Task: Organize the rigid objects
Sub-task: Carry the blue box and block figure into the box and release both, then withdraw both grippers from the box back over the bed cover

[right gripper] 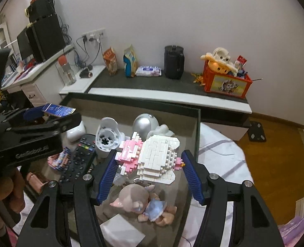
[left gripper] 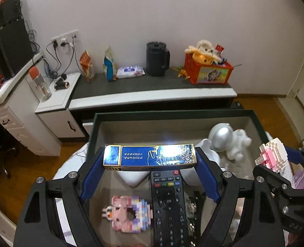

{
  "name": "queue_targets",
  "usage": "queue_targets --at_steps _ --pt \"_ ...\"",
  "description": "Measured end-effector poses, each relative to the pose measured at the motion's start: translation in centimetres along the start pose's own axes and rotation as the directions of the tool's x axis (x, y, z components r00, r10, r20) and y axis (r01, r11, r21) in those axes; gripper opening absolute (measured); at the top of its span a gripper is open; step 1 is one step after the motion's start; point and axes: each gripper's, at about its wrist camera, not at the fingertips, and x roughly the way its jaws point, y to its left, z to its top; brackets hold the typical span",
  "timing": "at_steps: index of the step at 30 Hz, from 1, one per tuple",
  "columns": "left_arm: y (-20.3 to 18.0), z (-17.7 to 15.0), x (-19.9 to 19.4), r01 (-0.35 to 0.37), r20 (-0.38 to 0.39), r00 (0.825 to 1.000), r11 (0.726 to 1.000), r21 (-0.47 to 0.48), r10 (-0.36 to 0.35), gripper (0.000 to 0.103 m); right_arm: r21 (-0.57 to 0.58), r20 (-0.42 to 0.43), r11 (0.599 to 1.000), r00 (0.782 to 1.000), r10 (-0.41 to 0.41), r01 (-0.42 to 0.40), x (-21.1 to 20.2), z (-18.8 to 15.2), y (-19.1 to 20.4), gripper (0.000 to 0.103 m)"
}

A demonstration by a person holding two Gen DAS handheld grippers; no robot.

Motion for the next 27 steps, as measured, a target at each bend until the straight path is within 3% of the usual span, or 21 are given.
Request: queue_targets --at_steps 5,7,9,12,27 --pt "-0.4 -0.2 2.0 -0.021 -0.08 0.997 1.0 0.013 0.022 0.086 0.003 -0.039 1.0 0.999 0.002 -0.002 1.6 -0.3 -0.2 0.064" --pt "-0.5 -0.2 1.6 -0.025 -0.071 0.997 1.0 0.015 0.026 0.101 0.016 -0.039 1.0 0.999 0.005 -0.004 1.8 -0.4 -0.4 0.066" --pt "-0.6 -0.3 1.2 -0.025 -0.063 0.998 0.999 0.022 0.026 0.103 0.021 -0.039 1.0 0.999 -0.002 0.003 1.9 -0.5 -0.5 0.083" --pt "-0.6 -0.6 0.5 -0.041 -0.063 0.997 0.999 0.033 0.043 0.103 0.014 -0.036 1.0 0.999 -0.016 0.017 1.7 -0.5 -0.2 0.083" --pt "-0.4 -5.1 -12.1 -0.021 0.124 0.992 1.0 0.023 0.018 0.103 0.073 0.053 0.997 0.998 0.03 -0.034 -5.5 -3.3 1.5 0.085"
